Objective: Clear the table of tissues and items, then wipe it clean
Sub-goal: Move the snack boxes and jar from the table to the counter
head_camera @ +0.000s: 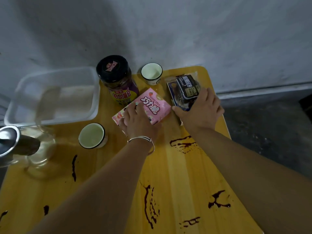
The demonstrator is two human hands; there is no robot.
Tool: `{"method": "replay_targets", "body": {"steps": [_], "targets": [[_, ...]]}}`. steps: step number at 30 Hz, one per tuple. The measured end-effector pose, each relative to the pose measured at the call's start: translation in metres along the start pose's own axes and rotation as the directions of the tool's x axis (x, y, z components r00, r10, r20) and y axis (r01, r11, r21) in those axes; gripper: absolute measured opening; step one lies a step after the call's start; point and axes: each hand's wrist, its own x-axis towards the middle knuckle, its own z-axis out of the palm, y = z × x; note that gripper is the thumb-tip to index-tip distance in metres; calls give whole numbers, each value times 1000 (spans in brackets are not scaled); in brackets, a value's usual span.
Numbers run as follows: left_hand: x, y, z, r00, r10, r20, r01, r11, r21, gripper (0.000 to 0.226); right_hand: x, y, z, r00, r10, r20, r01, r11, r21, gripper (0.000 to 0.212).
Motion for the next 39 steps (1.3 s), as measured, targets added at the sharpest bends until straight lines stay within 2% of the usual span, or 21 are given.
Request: {"method": "replay_targets", "body": {"steps": [3,5,9,12,14,18,22,25,27,29,32,34,36,38,39], "targets": [[0,8,6,992,126,-27,-126,992,-6,60,15,-3,6,1000,28,-3,-28,1000,-6,95],[-3,16,13,984,178,-23,-179,981,-70,48,26,-5,10,998,60,13,-60,998,-7,98],[0,36,26,981,182,62,-166,964,-209,29,41,-6,12,984,158,85,-157,988,-12,96],[2,49,33,977,184,113,-164,973,-160,23,46,-3,11,966,200,162,-208,978,35,88],[1,55,38,978,151,148,-123,976,-181,25,47,0,10,965,177,196,-197,977,87,86],[0,62,44,972,17,235,60,947,-316,27,49,9,11,958,160,239,-211,955,207,84],[-6,69,44,965,-64,253,193,827,-528,21,45,16,7,959,159,233,-234,911,339,81],[-7,73,41,949,-124,290,299,648,-700,13,42,18,-2,960,170,221,-245,893,378,77],[-9,73,37,934,-113,339,343,544,-766,20,38,17,-9,966,157,207,-227,899,375,76],[-12,70,28,928,-98,360,357,520,-776,37,32,14,-21,968,143,206,-216,894,394,74],[-24,67,4,906,-136,402,422,394,-817,41,19,2,-38,975,102,199,-180,886,427,68],[-34,59,-14,911,-130,391,412,331,-849,46,2,-13,-50,983,52,178,-126,889,440,67],[-46,49,-36,917,-121,381,399,304,-865,42,-16,-29,-60,989,10,149,-76,893,444,69],[-61,33,-61,929,-102,356,369,334,-867,30,-37,-47,-69,990,-51,130,-12,895,445,67],[-70,20,-76,933,-97,345,357,349,-867,32,-52,-60,-75,989,-82,123,19,895,445,65]]}}
